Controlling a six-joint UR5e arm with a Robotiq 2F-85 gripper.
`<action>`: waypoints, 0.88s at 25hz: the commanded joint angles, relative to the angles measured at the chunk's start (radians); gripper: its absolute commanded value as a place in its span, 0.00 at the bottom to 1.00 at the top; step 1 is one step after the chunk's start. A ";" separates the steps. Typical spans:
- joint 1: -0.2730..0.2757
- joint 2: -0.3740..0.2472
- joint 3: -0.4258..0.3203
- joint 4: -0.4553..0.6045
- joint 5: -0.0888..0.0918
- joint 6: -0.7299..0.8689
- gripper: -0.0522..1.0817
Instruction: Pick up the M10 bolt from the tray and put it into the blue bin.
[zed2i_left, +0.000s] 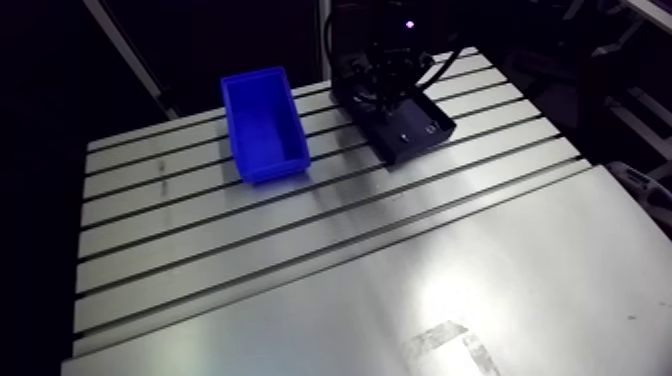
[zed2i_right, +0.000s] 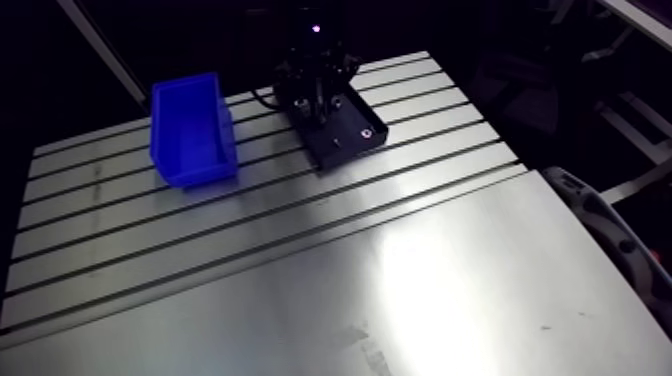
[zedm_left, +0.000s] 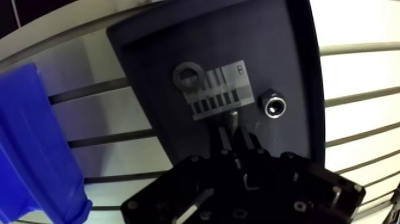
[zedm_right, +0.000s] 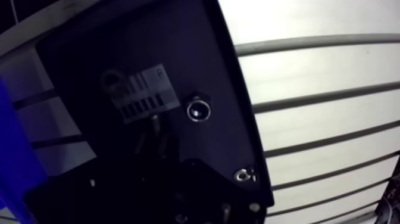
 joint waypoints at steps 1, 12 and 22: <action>0.001 -0.026 -0.012 -0.001 -0.006 -0.004 0.92; 0.000 -0.149 -0.027 0.069 -0.012 -0.142 0.96; 0.004 -0.216 -0.072 0.194 -0.026 -0.552 0.94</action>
